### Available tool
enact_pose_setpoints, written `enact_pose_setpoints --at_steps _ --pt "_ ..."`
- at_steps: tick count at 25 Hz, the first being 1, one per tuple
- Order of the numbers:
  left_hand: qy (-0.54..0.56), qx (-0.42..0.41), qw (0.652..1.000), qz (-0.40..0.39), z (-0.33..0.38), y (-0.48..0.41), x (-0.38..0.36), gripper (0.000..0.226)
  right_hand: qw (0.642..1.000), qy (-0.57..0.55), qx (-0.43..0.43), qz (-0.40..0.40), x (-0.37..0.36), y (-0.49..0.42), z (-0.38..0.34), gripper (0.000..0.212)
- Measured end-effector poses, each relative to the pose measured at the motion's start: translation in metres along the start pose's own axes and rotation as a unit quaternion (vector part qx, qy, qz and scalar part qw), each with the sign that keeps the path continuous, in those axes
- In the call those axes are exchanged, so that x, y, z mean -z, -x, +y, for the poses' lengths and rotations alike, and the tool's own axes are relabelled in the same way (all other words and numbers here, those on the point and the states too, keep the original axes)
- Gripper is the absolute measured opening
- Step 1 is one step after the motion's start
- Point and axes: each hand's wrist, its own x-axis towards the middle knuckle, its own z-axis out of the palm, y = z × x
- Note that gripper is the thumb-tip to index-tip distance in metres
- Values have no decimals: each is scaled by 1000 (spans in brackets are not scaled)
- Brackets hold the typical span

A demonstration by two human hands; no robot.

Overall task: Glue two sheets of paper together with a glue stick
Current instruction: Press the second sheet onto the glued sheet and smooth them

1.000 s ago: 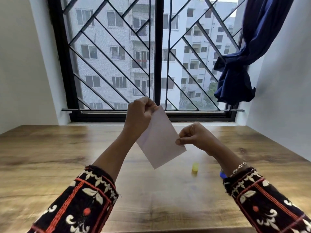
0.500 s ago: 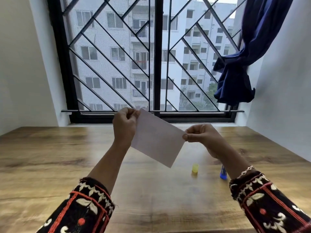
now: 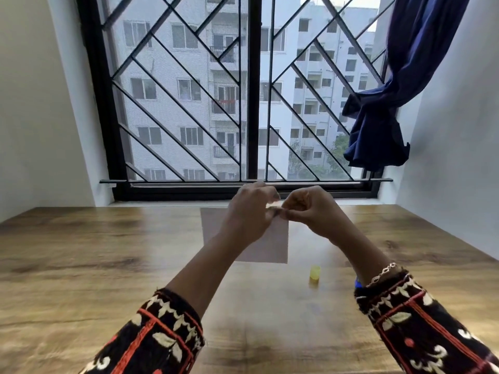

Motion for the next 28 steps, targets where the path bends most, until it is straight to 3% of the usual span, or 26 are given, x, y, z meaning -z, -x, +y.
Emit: enact_pose_setpoints --at_steps 3,7,13,20,28 --pt "3 32 999 -28 -1 -4 2 12 1000 16 18 8 -3 -1 -4 27" --pt "41 30 999 -13 -2 -5 8 9 999 -35 -9 -23 -4 -4 1 10" --pt "69 -1 998 4 -6 -5 7 8 994 -93 -26 -58 -11 -5 -4 22" --pt "117 22 991 53 -10 0 0 8 995 -61 -25 -77 -7 -5 6 33" --pt "179 89 974 101 -21 3 -2 13 994 -45 -71 -75 -7 6 21 15"
